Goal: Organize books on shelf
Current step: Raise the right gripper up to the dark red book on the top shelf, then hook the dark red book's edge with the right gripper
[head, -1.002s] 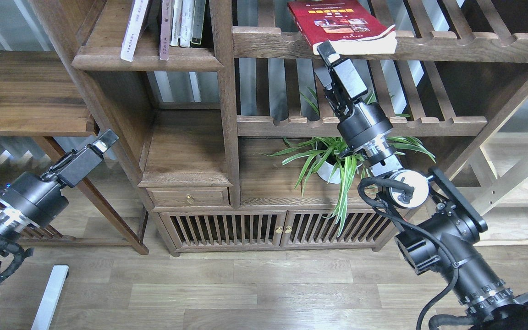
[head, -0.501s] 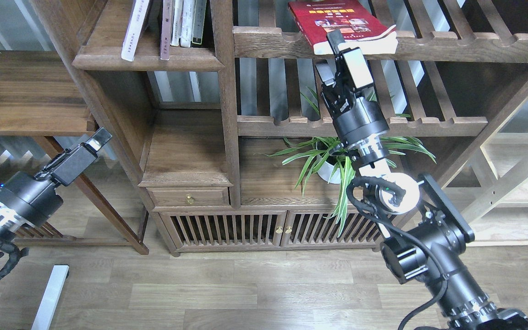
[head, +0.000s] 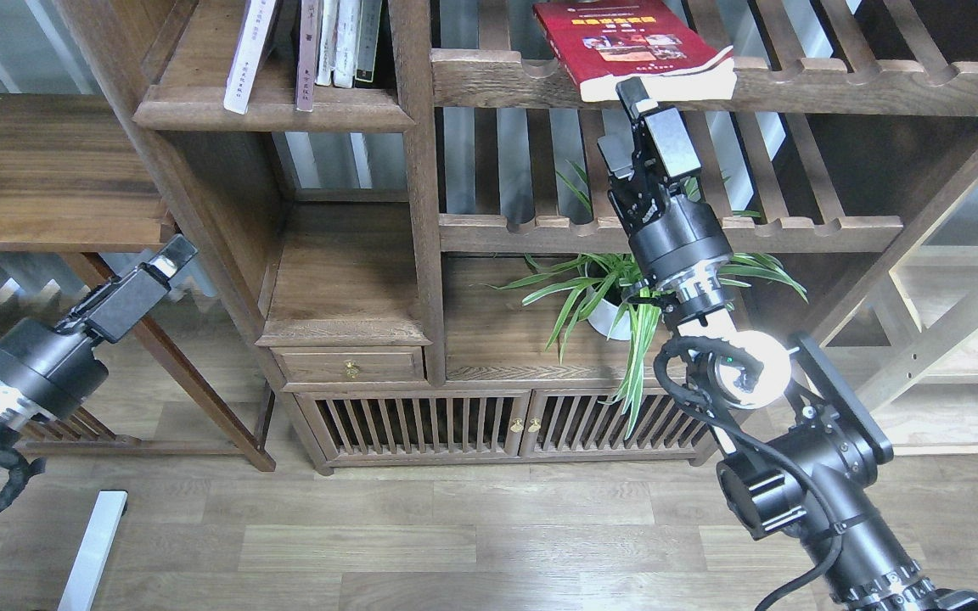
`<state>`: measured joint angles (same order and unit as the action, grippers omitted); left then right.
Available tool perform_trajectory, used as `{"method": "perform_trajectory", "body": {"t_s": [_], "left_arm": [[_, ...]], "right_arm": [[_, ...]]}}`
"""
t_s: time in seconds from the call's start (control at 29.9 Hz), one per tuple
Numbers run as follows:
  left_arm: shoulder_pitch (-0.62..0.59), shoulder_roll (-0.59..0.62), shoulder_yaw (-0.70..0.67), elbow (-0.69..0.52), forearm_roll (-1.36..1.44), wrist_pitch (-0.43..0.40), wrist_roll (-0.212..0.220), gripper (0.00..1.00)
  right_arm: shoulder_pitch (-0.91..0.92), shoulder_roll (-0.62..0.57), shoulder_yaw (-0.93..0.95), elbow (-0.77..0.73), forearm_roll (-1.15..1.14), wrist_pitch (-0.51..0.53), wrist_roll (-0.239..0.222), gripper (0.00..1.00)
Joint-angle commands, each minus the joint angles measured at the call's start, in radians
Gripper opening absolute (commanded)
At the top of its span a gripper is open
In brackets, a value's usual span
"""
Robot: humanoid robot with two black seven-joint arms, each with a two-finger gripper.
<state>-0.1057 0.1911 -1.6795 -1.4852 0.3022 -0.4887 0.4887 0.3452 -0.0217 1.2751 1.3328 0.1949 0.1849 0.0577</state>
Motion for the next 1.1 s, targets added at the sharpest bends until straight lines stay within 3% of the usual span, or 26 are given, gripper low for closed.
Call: {"method": "perform_trajectory", "body": {"t_s": [0.0,0.27,1.07], "left_arm": [[0.000,0.001,-0.003,0.000,0.000,0.000,0.000,0.99],[0.000,0.001,-0.002,0.000,0.000,0.000,0.000,0.99],[0.041,0.002,-0.011,-0.001,-0.001,0.000,0.000,0.99]], "right_arm": [[0.001,0.003,0.019,0.000,0.000,0.027,0.002,0.99],[0.003,-0.012,0.033,0.000,0.000,0.050,-0.001,0.99],[0.094,-0.014,0.035,-0.023,0.005,-0.119,-0.012,0.99]]}}
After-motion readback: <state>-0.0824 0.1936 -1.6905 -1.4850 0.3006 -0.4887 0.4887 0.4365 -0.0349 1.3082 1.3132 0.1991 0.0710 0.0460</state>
